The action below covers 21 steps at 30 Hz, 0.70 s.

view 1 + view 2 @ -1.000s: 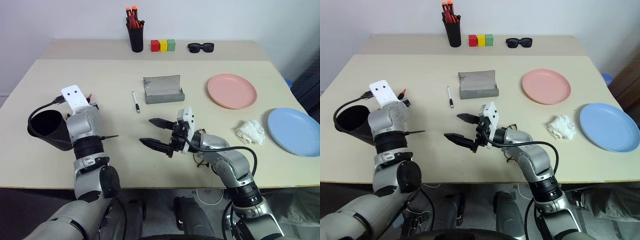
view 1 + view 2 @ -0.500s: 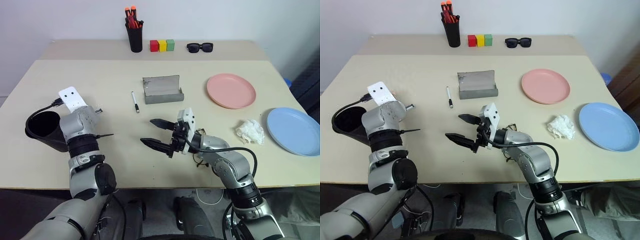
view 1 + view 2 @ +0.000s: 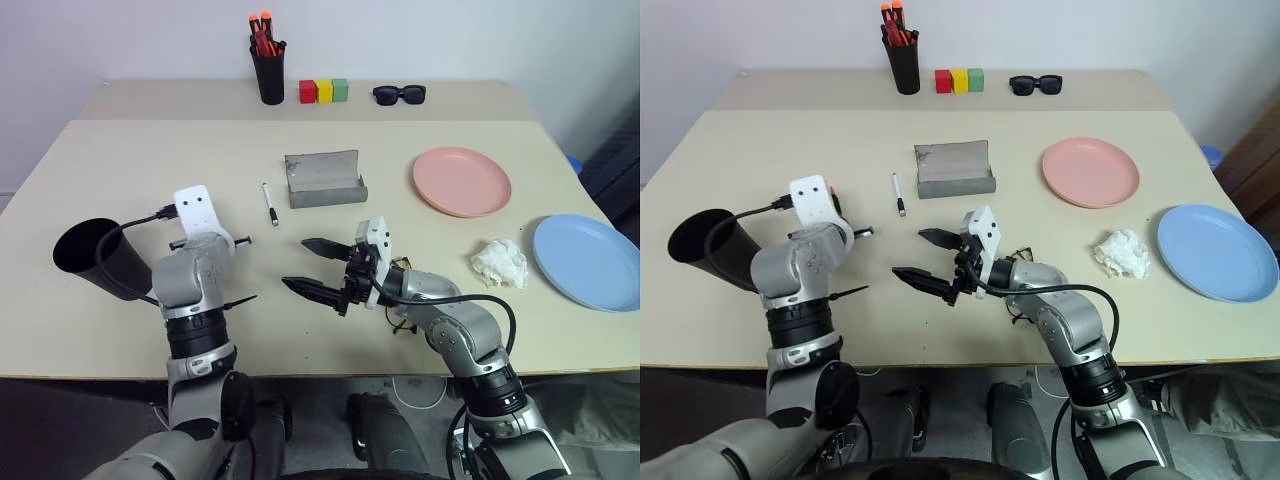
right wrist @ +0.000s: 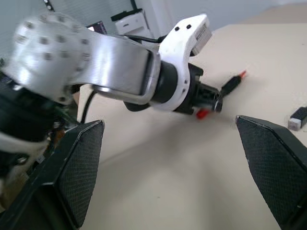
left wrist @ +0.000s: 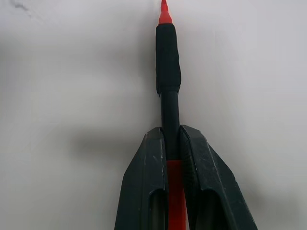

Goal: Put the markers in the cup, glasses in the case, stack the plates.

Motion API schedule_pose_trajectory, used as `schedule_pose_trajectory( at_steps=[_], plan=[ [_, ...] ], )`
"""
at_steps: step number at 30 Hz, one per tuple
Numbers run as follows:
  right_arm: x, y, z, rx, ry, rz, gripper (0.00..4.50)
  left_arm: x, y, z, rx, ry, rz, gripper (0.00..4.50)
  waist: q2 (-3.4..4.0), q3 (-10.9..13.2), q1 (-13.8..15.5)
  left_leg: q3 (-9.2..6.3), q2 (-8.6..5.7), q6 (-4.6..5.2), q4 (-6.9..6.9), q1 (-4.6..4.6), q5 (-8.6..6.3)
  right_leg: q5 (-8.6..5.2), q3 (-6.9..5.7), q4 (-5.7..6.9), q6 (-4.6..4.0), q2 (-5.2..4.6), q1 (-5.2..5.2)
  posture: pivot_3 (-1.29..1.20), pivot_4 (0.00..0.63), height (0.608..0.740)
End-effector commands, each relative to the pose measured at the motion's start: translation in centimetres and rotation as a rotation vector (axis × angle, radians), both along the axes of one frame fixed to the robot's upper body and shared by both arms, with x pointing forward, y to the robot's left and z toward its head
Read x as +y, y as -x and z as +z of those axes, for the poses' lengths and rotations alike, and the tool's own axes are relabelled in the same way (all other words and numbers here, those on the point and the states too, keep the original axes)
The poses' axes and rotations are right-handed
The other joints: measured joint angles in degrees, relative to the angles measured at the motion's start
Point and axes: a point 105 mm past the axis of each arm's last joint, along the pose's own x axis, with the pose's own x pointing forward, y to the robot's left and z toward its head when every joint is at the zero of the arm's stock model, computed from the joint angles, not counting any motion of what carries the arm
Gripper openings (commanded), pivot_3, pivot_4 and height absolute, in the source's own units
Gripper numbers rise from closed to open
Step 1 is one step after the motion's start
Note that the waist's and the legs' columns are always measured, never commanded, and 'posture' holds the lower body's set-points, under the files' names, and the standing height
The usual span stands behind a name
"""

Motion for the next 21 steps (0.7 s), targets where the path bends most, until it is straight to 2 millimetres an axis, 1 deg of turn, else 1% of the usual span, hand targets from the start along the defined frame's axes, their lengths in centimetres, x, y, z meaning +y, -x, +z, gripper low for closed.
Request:
schedule_pose_trajectory(
  at_steps=[1, 4, 6, 9, 13, 18, 19, 21],
  plan=[
    [0.1, 0.3, 0.7, -0.031, -0.018, 0.015, 4.50, -2.1, 1.1, 0.9, 0.011, 0.023, -0.071, 0.03, 0.00, 0.0, 0.0, 0.00, 0.00, 0.00, 0.00, 0.00, 0.00, 0.00, 0.00, -0.01, 0.00, 0.00, 0.01, 0.00, 0.150, 0.740],
    [0.4, 0.4, 0.7, -0.030, -0.019, 0.022, 4.50, -2.4, 1.5, 0.8, 0.051, 0.008, -0.066, 1.28, 0.00, 0.0, 0.0, 0.01, -0.01, 0.00, 0.01, 0.00, 0.00, -0.01, 0.00, -0.02, 0.00, 0.00, 0.01, 0.00, 0.150, 0.740],
    [0.5, 0.3, 0.7, -0.031, -0.019, 0.026, 4.50, -2.5, 1.4, 1.1, 0.053, -0.010, -0.072, 2.19, 0.00, 0.0, 0.0, 0.01, 0.00, 0.00, 0.01, 0.01, 0.00, -0.01, 0.00, -0.02, 0.00, 0.01, 0.01, 0.00, 0.150, 0.740],
    [0.6, 0.3, 0.7, -0.032, -0.019, 0.028, 4.50, -2.4, 0.9, 1.3, 0.044, -0.004, -0.065, 3.67, 0.00, 0.0, -0.1, 0.00, 0.00, 0.00, 0.00, 0.01, 0.00, -0.01, 0.00, -0.02, 0.00, 0.02, 0.00, 0.00, 0.150, 0.740],
    [0.6, 0.2, 0.7, -0.034, -0.019, 0.028, 4.50, -2.3, -0.2, 1.4, 0.038, -0.017, -0.062, 3.67, 0.00, 0.0, 0.1, 0.01, -0.01, 0.00, 0.01, 0.00, 0.00, -0.01, 0.00, -0.03, 0.00, 0.01, 0.01, 0.00, 0.150, 0.740],
    [0.6, 0.3, 0.7, -0.032, -0.018, 0.022, 4.50, -2.7, -1.8, 1.5, 0.051, -0.043, -0.094, 3.67, 0.00, 0.0, 0.1, 0.01, -0.02, 0.00, 0.02, 0.00, 0.00, -0.01, 0.00, -0.03, 0.00, 0.00, 0.01, 0.00, 0.150, 0.740],
    [0.6, 0.3, 0.7, -0.033, -0.017, 0.020, 4.50, -2.9, -2.0, 1.3, 0.065, -0.025, -0.096, 3.67, 0.00, 0.0, 0.1, 0.01, -0.01, 0.00, 0.01, 0.00, 0.00, -0.01, 0.00, -0.04, 0.00, 0.00, 0.01, 0.00, 0.150, 0.740],
    [0.5, 0.2, 0.7, -0.035, -0.017, 0.014, 4.50, -3.2, -2.0, 1.0, 0.096, 0.020, -0.091, 3.15, 0.00, 0.0, 0.2, 0.01, -0.02, 0.00, 0.02, -0.01, 0.00, -0.01, 0.00, -0.04, 0.00, -0.01, 0.01, 0.00, 0.150, 0.740]
  ],
)
